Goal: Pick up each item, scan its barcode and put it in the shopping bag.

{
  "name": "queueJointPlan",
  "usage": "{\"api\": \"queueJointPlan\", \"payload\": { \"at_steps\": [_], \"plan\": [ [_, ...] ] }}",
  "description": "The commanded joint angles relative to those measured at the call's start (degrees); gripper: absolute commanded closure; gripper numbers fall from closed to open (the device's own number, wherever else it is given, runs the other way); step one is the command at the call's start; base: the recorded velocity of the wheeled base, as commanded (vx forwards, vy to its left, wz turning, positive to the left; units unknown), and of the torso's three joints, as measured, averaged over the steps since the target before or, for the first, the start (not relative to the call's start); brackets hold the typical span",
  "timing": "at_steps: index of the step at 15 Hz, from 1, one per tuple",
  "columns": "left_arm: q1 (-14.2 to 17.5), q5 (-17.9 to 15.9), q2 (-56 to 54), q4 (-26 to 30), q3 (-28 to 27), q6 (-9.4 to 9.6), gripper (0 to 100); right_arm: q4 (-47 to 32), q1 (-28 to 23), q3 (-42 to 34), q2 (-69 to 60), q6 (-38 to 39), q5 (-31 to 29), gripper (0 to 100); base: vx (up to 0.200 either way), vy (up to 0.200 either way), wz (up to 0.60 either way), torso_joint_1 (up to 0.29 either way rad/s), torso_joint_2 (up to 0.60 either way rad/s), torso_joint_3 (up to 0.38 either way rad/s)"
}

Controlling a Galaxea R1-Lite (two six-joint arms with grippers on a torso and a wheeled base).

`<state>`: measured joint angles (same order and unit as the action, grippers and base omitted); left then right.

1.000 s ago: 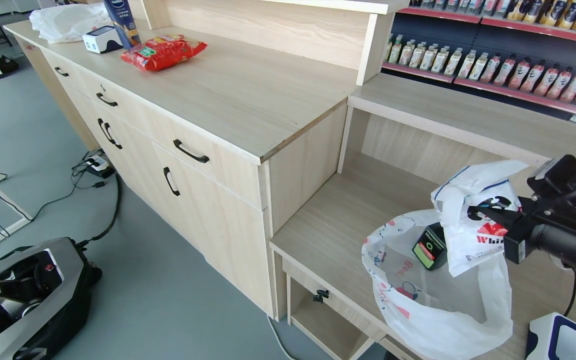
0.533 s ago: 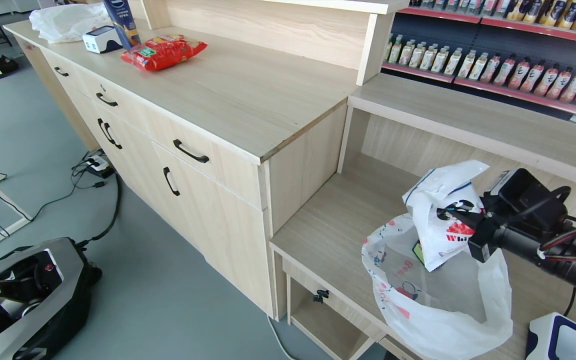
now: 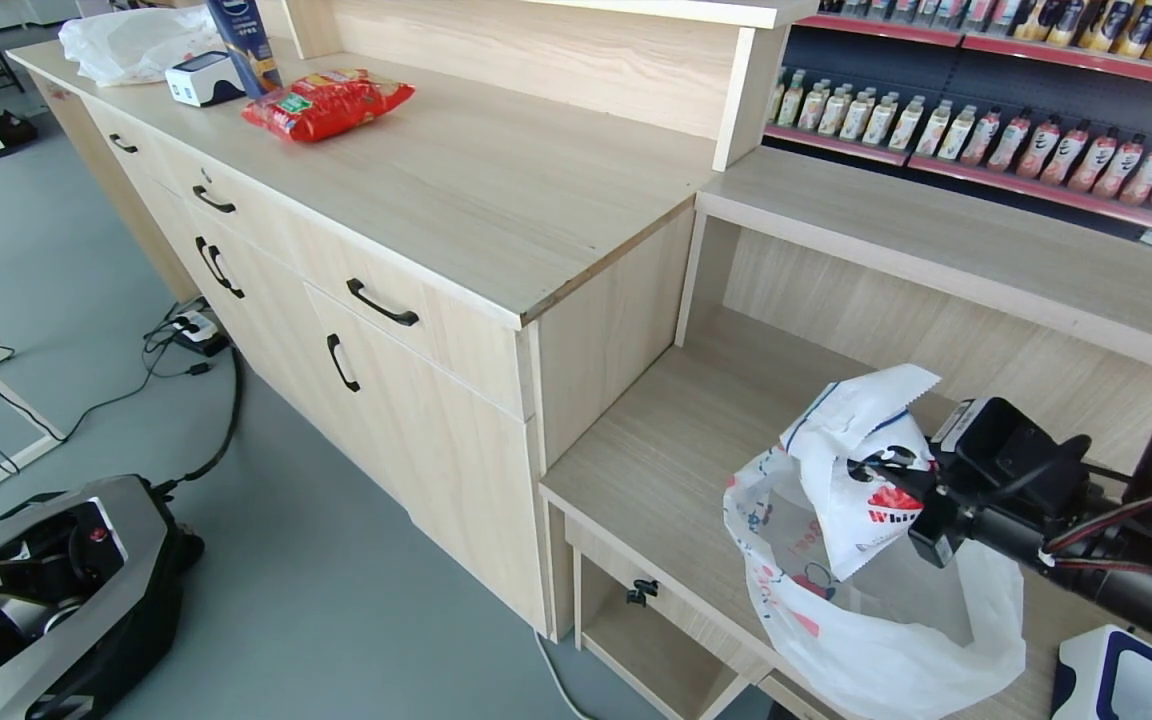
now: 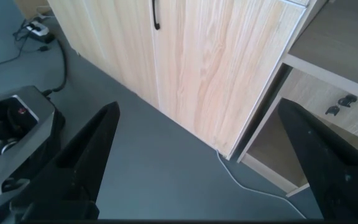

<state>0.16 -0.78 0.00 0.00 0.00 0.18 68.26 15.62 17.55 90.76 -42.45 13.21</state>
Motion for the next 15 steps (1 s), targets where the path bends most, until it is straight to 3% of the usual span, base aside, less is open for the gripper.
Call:
{"api": "queueJointPlan", "payload": {
  "at_steps": [1, 8, 15],
  "plan": [
    [0.02, -0.01, 0.0, 0.0, 0.0, 0.08, 0, 2.15, -0.06, -1.91, 2.84, -1.06, 0.06, 100, 0.0, 0.0, 0.0, 0.0, 0.0, 0.0],
    [0.02, -0.01, 0.0, 0.0, 0.0, 0.08, 0, 9.26, -1.55, -3.32, 9.08, -7.47, 0.14, 100, 0.0, 0.0, 0.0, 0.0, 0.0, 0.0],
    [0.02, -0.01, 0.0, 0.0, 0.0, -0.01, 0, 9.0, -5.68, -4.9, 10.05, -14.24, 3.48, 100, 0.0, 0.0, 0.0, 0.0, 0.0, 0.0]
  ]
}}
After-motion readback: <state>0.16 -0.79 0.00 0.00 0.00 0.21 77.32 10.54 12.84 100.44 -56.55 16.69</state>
